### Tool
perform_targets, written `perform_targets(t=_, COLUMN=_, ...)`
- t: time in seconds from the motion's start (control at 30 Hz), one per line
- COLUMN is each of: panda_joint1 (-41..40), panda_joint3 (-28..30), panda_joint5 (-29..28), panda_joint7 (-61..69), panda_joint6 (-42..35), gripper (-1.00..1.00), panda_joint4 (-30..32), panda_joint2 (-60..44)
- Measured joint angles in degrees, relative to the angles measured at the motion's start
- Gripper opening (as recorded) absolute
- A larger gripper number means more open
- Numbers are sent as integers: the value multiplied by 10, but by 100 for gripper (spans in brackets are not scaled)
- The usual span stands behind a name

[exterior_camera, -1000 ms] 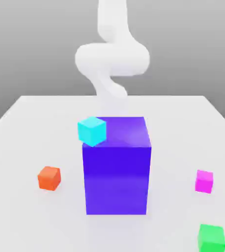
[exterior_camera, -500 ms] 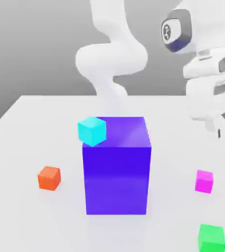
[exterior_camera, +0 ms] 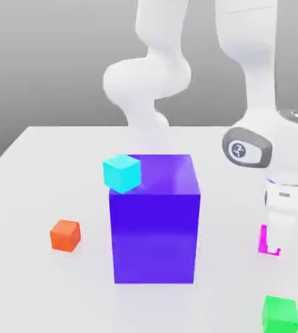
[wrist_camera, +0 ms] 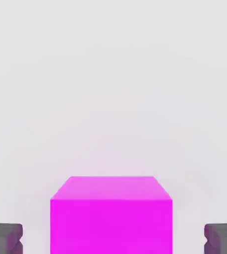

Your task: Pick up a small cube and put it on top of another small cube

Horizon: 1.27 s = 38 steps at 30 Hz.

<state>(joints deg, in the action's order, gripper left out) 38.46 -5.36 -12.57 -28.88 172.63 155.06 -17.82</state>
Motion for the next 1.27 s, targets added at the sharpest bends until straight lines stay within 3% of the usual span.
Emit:
perform_targets(t=0.17, panda_joint1=2, panda_joint3=2, panda_joint5=-4, panda_joint7=-3, panda_joint6=2, gripper=-100, panda_joint4=-1, panda_joint2=-3)
perform_targets(t=0.4, panda_joint1=-34, panda_joint3=-49, panda_joint5=85, panda_joint7=59, panda_joint6=-97, gripper=-100, panda_joint4=17, panda_joint2=115)
perform_targets(t=0.93, panda_joint1=-108, panda_joint3=55, panda_joint5=127, panda_joint7=-68, panda_joint6=-262, gripper=-100, panda_joint4=-223, panda_joint2=41)
perform_targets(t=1.07, panda_joint1=-116, panda_joint3=64, panda_joint5=134, panda_joint7=-77, panda_joint6=-226, gripper=-100, panda_joint4=-248, panda_joint2=-20)
perform_targets(t=1.1, panda_joint1=-113, panda_joint3=68, panda_joint5=138, panda_joint7=-75, panda_joint6=-208, gripper=100, panda_joint4=-250, panda_joint2=-40)
perform_targets(t=1.27, panda_joint1=-113, panda_joint3=68, panda_joint5=138, panda_joint7=-75, panda_joint6=-208, gripper=100, panda_joint4=-250, panda_joint2=-40)
